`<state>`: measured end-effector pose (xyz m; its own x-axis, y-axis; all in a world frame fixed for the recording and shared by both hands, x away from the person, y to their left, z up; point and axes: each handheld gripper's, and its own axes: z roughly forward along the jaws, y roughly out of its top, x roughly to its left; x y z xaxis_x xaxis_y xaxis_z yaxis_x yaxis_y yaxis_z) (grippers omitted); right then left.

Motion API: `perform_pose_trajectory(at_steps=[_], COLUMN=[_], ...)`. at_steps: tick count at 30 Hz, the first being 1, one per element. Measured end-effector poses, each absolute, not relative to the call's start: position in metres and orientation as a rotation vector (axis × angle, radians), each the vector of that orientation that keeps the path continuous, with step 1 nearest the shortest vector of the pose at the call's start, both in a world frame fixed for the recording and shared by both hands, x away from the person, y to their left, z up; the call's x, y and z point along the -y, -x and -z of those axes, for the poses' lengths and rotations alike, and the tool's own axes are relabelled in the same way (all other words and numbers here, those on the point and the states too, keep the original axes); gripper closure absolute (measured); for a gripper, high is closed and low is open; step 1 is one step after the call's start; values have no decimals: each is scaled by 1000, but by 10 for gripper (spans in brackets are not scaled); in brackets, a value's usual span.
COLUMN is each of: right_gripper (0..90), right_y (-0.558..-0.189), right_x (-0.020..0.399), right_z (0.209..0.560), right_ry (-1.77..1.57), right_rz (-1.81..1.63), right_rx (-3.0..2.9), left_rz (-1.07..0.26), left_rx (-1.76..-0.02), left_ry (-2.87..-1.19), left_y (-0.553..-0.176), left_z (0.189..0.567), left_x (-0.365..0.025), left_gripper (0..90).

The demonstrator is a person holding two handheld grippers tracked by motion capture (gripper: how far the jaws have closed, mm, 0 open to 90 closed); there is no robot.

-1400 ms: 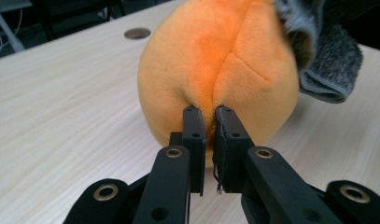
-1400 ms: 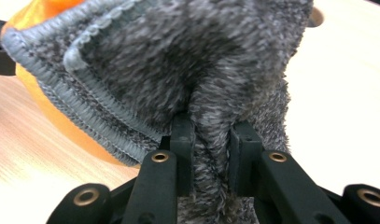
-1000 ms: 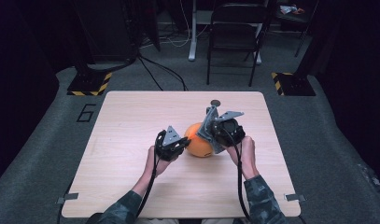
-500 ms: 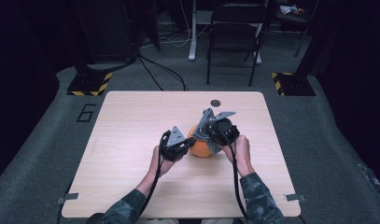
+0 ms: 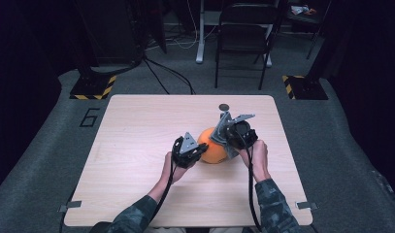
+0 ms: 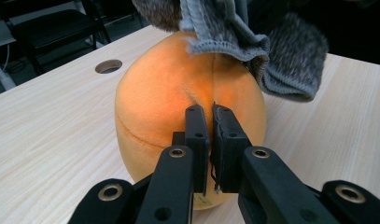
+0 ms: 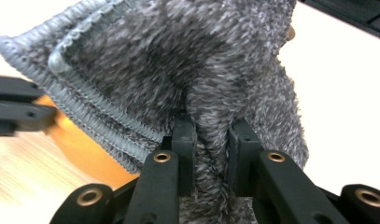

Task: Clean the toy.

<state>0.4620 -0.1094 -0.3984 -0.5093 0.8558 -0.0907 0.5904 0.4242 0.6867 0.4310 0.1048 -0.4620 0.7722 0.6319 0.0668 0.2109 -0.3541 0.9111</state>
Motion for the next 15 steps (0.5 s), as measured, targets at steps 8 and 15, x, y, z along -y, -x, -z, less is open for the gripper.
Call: perform_pose_trajectory(at_steps=[8,15], right_gripper=[757,759], right_y=[-460,-471], right_x=[88,84], right_z=[383,391], right_ry=[-1149,-1149], right_rz=[-919,-844], right_rx=[-2302,-2332], left_rz=[-492,-491], left_rx=[-636,-627], left_ry=[-1918,-1934], left_y=[-430,-430], left_z=[463,462], left_x=[-103,-103], left_gripper=[861,862])
